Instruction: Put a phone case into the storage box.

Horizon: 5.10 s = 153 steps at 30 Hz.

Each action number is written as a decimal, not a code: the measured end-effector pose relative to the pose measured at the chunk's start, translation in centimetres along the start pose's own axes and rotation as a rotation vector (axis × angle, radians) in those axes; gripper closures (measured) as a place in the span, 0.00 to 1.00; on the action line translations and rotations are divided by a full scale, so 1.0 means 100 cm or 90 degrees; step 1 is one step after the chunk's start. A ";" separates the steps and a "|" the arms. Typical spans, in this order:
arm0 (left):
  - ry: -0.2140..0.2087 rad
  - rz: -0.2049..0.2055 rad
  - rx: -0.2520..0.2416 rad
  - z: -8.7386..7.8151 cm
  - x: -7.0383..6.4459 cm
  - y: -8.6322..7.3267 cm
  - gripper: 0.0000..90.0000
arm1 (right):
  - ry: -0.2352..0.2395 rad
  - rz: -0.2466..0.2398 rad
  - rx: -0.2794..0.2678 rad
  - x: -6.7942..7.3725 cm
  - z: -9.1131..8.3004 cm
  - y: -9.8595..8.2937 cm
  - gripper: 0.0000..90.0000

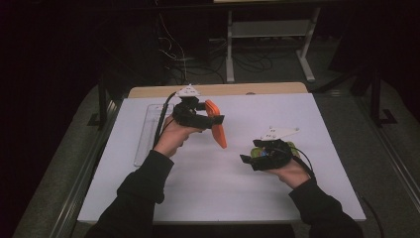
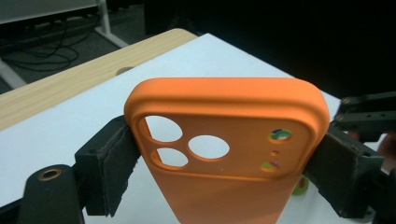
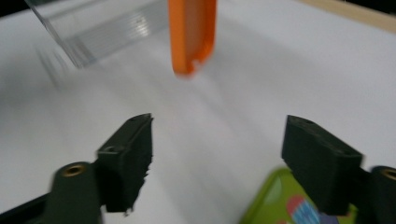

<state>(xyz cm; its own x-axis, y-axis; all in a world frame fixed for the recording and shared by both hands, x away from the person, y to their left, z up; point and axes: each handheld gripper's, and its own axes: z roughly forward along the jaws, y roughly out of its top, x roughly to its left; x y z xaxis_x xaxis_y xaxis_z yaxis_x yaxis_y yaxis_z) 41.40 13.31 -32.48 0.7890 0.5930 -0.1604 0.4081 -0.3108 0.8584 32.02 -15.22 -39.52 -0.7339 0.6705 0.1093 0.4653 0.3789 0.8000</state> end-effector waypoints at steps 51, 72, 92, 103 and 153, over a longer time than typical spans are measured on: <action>0.338 -0.083 0.034 -0.081 0.125 0.009 0.18 | -0.025 0.014 -0.013 -0.016 -0.029 -0.062 0.01; 0.410 -0.098 0.096 -0.035 0.142 -0.015 0.18 | -0.017 0.010 -0.010 -0.015 -0.029 -0.062 0.01; 0.434 -0.121 0.077 -0.027 0.149 -0.026 0.15 | -0.016 0.010 -0.011 -0.016 -0.029 -0.062 0.01; 0.436 -0.126 0.058 -0.028 0.153 -0.025 0.10 | -0.016 0.013 -0.012 -0.016 -0.030 -0.062 0.01; 0.065 0.039 0.091 -0.041 0.020 -0.028 0.03 | -0.025 0.004 -0.014 -0.014 -0.033 -0.063 0.01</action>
<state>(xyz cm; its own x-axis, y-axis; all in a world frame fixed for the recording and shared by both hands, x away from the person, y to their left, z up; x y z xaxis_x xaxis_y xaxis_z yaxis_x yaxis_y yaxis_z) 39.97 18.40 -33.24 0.7666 0.6398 -0.0535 0.4276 -0.4466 0.7859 28.46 -20.64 -42.74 -0.7112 0.6970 0.0918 0.4587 0.3611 0.8119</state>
